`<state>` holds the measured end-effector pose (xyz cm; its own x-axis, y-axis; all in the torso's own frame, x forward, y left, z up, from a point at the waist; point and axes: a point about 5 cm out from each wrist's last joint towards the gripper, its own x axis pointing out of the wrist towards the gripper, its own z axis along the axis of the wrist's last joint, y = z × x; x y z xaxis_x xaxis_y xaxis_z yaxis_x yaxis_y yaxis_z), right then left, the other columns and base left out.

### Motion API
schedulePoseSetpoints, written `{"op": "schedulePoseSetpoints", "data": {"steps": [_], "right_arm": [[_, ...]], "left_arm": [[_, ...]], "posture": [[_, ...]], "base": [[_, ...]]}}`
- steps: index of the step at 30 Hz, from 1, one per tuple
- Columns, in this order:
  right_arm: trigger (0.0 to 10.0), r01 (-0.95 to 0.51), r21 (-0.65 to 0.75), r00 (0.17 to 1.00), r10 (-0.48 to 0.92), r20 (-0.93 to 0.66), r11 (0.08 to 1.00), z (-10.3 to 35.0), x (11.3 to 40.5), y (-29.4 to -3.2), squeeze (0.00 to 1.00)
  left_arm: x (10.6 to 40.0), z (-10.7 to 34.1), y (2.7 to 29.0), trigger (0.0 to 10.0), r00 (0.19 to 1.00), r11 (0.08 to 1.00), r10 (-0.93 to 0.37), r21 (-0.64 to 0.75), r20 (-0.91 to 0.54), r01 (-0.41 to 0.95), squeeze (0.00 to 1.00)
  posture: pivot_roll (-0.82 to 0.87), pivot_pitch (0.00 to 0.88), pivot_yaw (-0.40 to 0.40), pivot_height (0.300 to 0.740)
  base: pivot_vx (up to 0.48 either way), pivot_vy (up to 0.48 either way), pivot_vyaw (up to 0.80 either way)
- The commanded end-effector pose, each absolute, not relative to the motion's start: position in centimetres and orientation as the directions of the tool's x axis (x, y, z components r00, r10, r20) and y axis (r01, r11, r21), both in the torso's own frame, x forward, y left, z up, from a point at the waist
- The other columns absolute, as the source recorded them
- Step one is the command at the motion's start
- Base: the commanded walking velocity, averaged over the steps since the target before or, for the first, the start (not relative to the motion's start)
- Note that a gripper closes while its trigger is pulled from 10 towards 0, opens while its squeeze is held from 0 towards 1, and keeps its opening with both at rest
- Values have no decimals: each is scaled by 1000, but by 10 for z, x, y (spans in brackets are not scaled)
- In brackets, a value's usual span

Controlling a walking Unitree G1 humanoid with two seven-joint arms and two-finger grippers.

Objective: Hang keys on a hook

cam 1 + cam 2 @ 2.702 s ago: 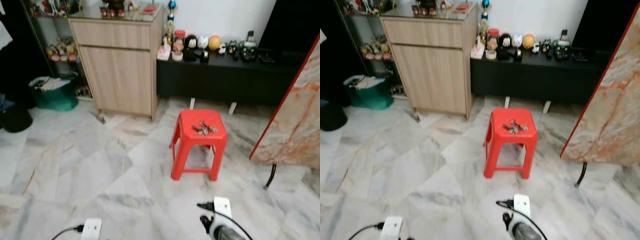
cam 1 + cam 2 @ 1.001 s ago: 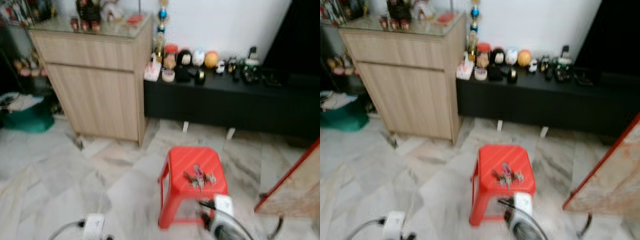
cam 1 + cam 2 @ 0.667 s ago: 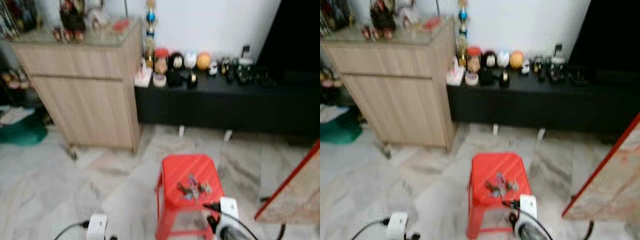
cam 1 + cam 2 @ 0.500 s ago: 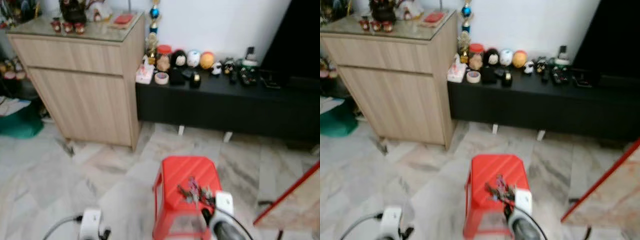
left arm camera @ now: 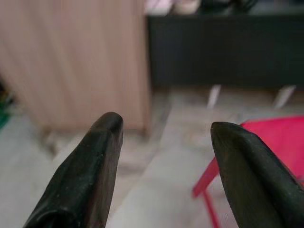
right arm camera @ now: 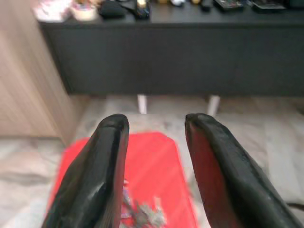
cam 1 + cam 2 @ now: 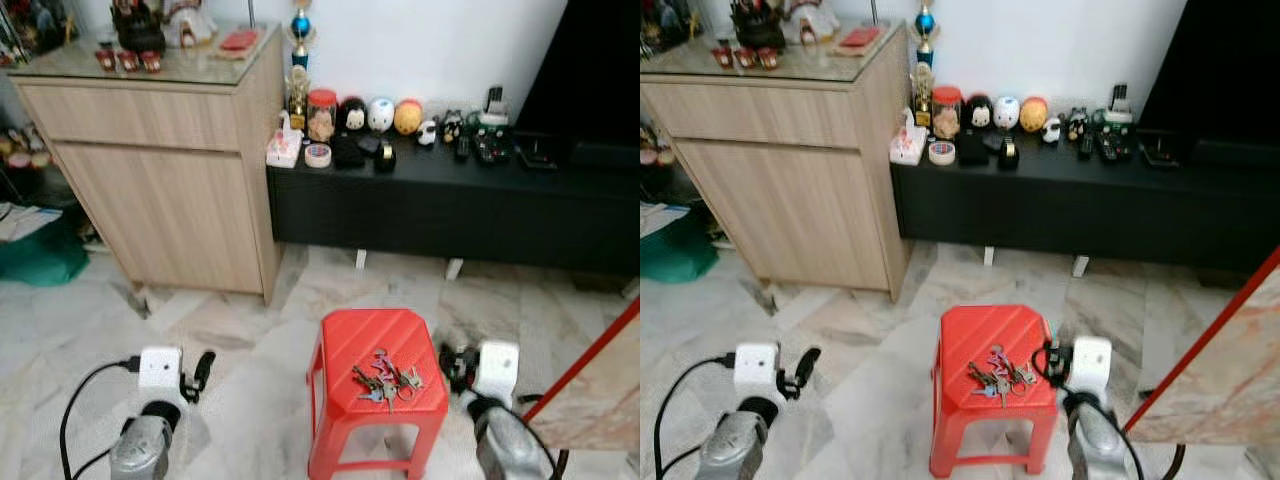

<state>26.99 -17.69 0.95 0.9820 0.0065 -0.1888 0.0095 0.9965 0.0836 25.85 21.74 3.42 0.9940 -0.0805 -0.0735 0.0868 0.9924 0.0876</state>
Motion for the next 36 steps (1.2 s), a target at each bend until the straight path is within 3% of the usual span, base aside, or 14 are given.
{"op": "schedulePoseSetpoints", "data": {"steps": [1,8,12,21,30,33,36], "right_arm": [[10000,-13,76,987,25,-160,997,14,272,-169,0],[10000,83,90,997,-82,-15,993,43,265,-175,0],[10000,57,57,997,-55,-45,997,41,253,-171,0],[10000,-9,-3,989,9,-149,1000,37,260,-173,0],[10000,12,6,984,-10,-179,1000,34,260,-174,0],[10000,34,14,981,-30,-193,999,32,259,-175,0],[10000,26,19,982,-22,-189,999,32,259,-175,0]], "left_arm": [[257,35,208,10000,989,985,-133,97,-69,140,0],[253,63,205,10000,994,994,-95,63,46,92,0],[256,71,197,10000,991,992,-116,59,66,112,0],[262,73,202,10000,992,990,-125,69,31,123,0],[263,74,196,10000,990,989,-138,62,25,136,0],[265,74,195,10000,990,989,-139,61,22,138,0],[265,74,195,10000,990,988,-140,61,19,138,0]], "posture": [[30,0,-19,740],[51,0,-40,740],[42,0,-38,740],[15,0,-43,740],[20,0,-43,690],[17,0,-39,655],[17,0,-39,651]], "base": [[0,0,0],[0,0,0],[0,0,0],[0,0,0],[0,0,0],[0,0,0],[0,0,0]]}}
